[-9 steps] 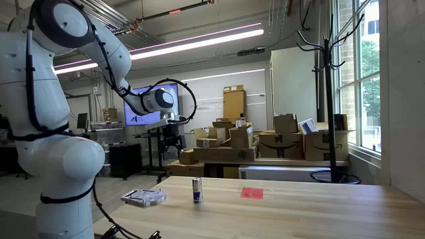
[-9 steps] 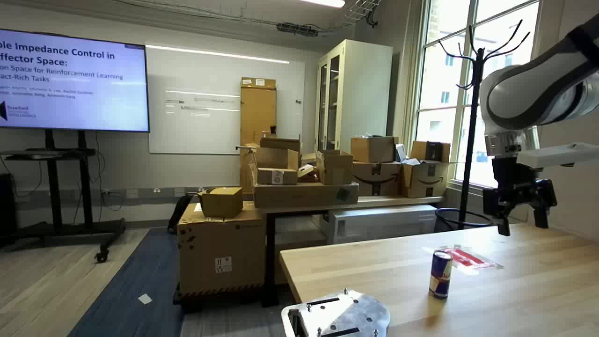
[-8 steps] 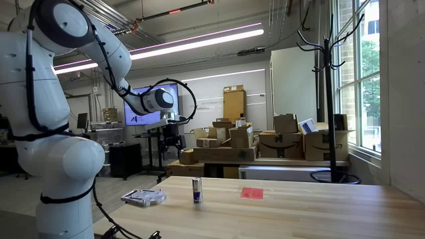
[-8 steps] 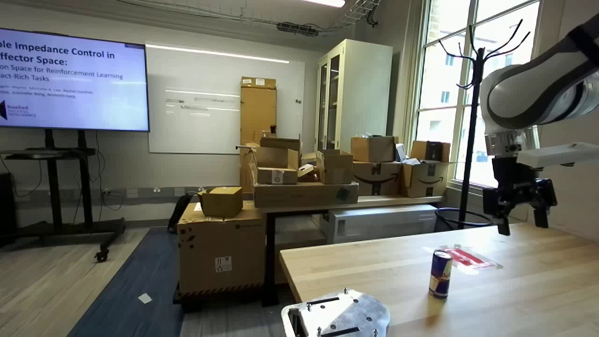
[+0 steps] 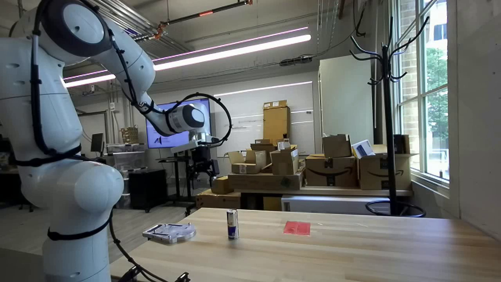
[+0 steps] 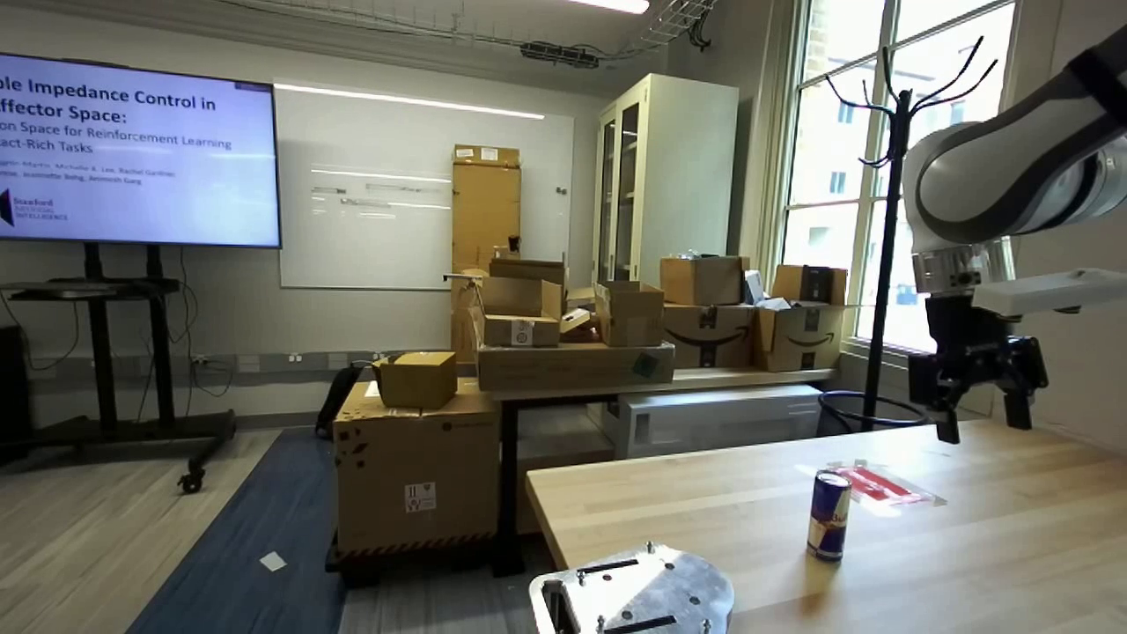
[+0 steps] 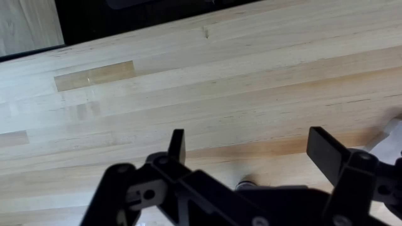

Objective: Pick up the canned drink and put it on the metallic object

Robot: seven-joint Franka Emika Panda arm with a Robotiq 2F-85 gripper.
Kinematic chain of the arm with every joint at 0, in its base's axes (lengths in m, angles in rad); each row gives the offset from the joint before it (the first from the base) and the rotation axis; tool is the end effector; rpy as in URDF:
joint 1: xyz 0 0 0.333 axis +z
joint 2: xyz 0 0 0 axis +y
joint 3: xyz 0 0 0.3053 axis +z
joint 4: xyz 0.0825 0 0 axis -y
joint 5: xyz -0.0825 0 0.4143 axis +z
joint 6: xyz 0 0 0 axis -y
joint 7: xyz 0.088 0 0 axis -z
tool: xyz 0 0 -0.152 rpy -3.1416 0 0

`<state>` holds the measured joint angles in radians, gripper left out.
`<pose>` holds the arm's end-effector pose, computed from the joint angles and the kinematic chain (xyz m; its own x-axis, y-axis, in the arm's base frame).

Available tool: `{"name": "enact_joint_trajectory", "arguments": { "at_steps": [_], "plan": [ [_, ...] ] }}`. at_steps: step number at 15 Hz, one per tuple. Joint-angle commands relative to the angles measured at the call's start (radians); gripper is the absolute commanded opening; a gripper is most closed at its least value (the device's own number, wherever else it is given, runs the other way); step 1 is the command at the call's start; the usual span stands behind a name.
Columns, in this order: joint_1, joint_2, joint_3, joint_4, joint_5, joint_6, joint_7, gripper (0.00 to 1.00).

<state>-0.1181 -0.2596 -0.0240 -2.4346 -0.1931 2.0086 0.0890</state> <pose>0.4447 -0.0826 0.3187 0.9769 -0.1442 -0.1575 -0.1177 -0.9790 0.1665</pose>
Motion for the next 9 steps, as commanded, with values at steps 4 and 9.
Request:
{"name": "enact_joint_trajectory", "arguments": {
  "at_steps": [4,9],
  "plan": [
    [0.027,0.090,-0.001,0.086,-0.010,0.076,-0.003,1.00],
    [0.037,0.238,-0.006,0.204,-0.016,0.147,-0.001,1.00]
  ]
}}
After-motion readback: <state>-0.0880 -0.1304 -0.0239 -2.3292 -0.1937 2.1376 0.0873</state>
